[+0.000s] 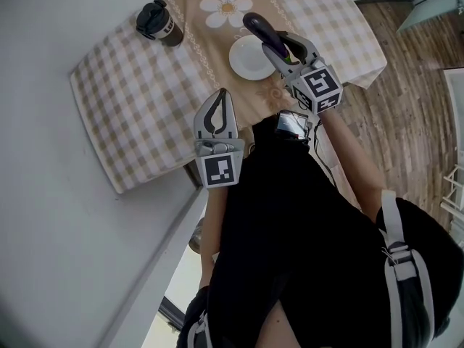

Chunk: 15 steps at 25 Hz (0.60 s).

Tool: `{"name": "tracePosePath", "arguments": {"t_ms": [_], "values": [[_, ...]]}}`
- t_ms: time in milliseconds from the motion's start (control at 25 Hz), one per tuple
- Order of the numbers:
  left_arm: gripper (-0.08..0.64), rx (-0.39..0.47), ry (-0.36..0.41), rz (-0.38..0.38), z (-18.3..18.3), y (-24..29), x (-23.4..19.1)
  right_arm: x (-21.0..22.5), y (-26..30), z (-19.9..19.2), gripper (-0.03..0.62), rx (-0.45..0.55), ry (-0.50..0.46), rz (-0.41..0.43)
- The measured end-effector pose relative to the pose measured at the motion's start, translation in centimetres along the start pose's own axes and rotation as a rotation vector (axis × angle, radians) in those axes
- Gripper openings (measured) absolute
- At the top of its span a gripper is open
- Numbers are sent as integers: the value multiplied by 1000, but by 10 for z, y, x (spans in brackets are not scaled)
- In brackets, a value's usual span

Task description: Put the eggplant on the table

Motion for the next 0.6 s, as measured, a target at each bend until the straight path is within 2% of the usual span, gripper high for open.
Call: {"name": "tracePosePath", "arguments": {"t_ms": [600], "values": [[-11, -15, 8, 12, -5, 5, 0, 12, 20, -58, 170, -168, 120, 36]]}}
Point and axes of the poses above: the fingertips, and each gripper's own axes: y forward along the fingers, x to its right, z out of its top, the point moved 10 cm from there along -y, backward along the fingers, and after that the axes turned 11 degrees about z, right-handed, at the moved point
